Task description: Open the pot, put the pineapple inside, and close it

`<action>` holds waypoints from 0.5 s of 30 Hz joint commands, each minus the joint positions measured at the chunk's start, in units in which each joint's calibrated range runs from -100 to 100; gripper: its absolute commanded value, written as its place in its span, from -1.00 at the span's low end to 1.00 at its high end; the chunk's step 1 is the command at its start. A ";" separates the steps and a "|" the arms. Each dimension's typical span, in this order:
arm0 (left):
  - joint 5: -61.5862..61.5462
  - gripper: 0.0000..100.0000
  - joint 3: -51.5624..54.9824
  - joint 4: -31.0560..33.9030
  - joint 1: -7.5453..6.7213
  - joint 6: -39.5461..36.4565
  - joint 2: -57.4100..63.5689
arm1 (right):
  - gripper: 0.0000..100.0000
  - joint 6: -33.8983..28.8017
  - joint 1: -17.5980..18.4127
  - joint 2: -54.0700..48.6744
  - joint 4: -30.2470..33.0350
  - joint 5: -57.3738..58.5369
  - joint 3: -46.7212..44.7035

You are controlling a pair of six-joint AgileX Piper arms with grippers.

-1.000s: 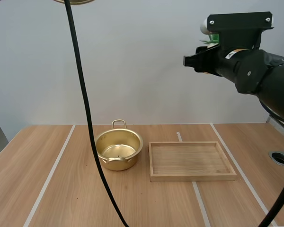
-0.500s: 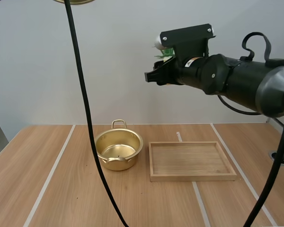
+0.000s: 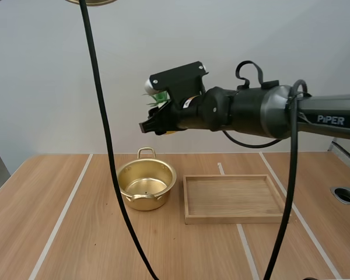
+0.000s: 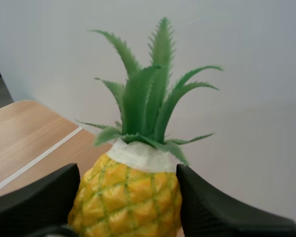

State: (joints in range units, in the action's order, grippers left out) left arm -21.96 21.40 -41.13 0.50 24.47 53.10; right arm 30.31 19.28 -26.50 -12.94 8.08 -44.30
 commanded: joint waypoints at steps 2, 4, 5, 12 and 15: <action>1.30 -1.00 -0.18 -0.15 -0.04 -0.27 0.21 | -1.00 1.64 2.10 2.40 -0.01 -3.98 0.31; 1.30 -1.00 -0.18 -0.15 -0.04 -0.27 0.21 | -1.00 1.99 2.83 3.92 -0.01 -4.44 0.31; 1.30 -1.00 -0.18 -0.15 -0.04 -0.27 0.21 | -1.00 2.46 3.15 4.81 -0.01 -4.44 0.31; 1.30 -1.00 -0.18 -0.15 -0.04 -0.27 0.21 | -1.00 2.47 3.86 10.98 -0.01 -5.35 0.31; 1.30 -1.00 -0.18 -0.15 -0.04 -0.27 0.21 | -1.00 2.47 4.02 13.69 -0.01 -4.96 0.31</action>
State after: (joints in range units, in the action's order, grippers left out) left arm -21.96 21.40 -41.13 0.50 24.47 53.10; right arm 32.42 23.03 -15.23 -12.94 4.52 -44.30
